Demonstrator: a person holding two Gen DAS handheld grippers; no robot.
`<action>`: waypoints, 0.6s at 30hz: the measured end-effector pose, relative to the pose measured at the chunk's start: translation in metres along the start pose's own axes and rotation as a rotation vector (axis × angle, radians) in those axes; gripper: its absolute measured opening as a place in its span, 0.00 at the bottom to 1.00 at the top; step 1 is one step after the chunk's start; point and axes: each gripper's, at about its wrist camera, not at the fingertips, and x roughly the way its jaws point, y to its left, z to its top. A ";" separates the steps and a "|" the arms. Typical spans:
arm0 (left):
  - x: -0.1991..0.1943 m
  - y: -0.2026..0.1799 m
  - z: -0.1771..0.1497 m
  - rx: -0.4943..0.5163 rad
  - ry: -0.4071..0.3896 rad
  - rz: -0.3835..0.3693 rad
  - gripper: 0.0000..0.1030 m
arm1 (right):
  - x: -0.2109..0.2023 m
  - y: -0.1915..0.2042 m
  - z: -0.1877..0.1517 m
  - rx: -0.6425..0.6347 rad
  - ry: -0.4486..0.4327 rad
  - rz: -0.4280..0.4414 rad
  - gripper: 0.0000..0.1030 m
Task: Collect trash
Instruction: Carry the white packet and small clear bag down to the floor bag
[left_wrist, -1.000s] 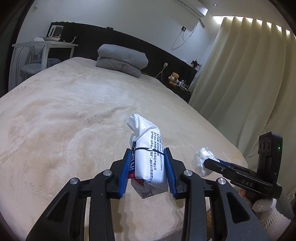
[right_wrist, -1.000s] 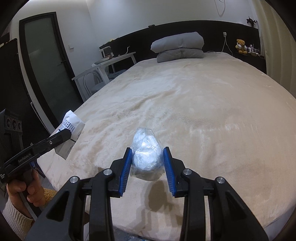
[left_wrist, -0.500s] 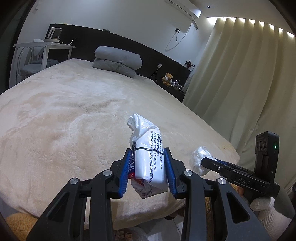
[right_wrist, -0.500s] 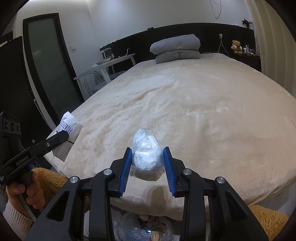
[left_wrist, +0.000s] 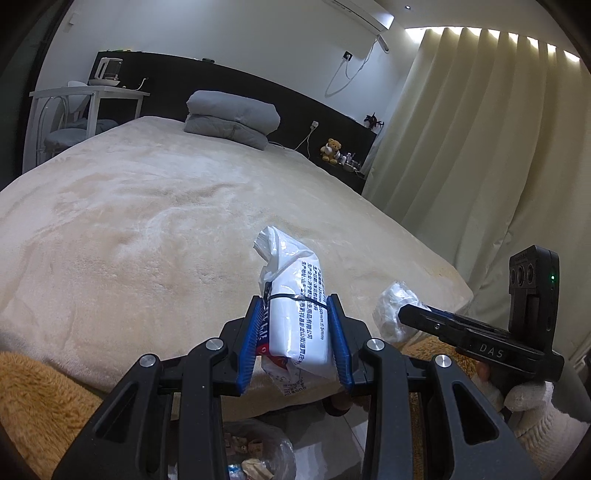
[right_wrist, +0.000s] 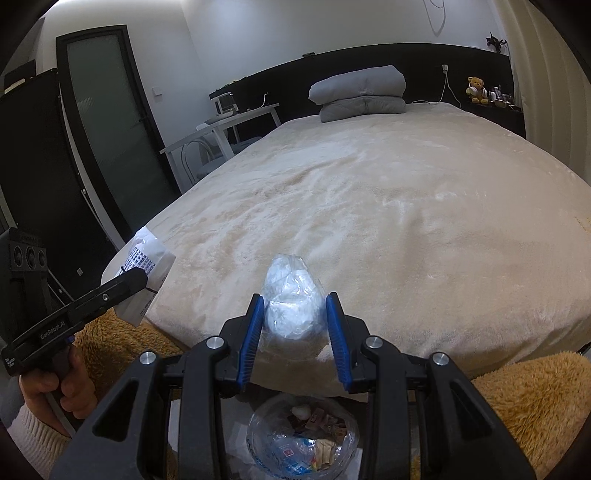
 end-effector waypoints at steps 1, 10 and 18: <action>-0.001 -0.002 -0.002 0.000 0.002 -0.002 0.33 | 0.000 0.001 -0.002 -0.002 0.003 0.005 0.35; 0.000 -0.009 -0.023 0.002 0.074 0.016 0.33 | 0.002 0.012 -0.015 0.008 0.049 0.065 0.35; 0.014 -0.007 -0.044 -0.002 0.184 0.058 0.33 | 0.013 0.013 -0.025 0.032 0.130 0.078 0.35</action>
